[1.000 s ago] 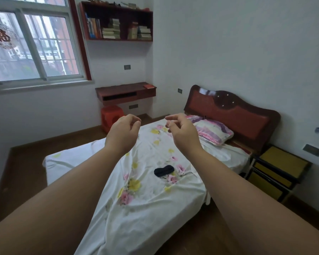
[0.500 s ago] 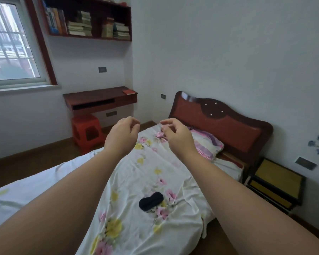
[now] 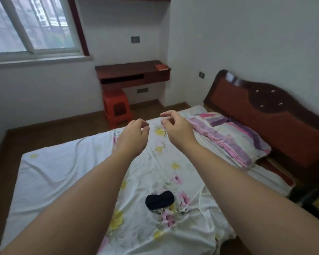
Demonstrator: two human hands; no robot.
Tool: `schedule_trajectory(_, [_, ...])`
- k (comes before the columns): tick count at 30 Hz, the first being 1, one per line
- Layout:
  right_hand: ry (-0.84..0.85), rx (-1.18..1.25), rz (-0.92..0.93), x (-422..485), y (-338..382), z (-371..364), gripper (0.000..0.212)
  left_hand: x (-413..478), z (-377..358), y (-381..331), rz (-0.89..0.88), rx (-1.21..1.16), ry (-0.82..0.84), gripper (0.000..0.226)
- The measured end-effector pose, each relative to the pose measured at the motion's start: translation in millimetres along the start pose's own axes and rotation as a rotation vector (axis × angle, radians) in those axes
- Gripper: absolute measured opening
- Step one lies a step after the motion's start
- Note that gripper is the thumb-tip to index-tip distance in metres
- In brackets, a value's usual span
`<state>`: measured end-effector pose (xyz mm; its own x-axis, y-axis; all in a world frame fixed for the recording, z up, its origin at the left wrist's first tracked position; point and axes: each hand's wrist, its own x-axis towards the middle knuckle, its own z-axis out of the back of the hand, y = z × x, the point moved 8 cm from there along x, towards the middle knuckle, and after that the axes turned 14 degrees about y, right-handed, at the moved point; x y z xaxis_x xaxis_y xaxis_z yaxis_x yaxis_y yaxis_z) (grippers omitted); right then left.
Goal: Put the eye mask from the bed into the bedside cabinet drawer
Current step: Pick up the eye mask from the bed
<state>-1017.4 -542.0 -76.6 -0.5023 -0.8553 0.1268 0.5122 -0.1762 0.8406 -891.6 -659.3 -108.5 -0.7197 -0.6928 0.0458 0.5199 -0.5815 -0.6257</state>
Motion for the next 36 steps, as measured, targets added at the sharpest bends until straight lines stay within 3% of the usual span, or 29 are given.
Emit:
schedule_trajectory(7, [0.251, -0.117, -0.040, 44, -108, -38, 0.023, 38, -93, 48, 0.182, 0.080, 0.121, 0.037])
schedule_trajectory(16, [0.290, -0.143, -0.223, 53, -221, -99, 0.025, 47, -178, 151, 0.387, 0.074, 0.203, 0.039])
schedule_trajectory(26, [0.427, -0.212, -0.400, 32, -377, -201, 0.032, 26, -330, 273, 0.466, 0.095, 0.407, 0.042])
schedule_trajectory(36, [0.546, -0.429, -0.526, 1, -522, -275, 0.040, 24, -454, 346, 0.456, 0.188, 0.515, 0.046])
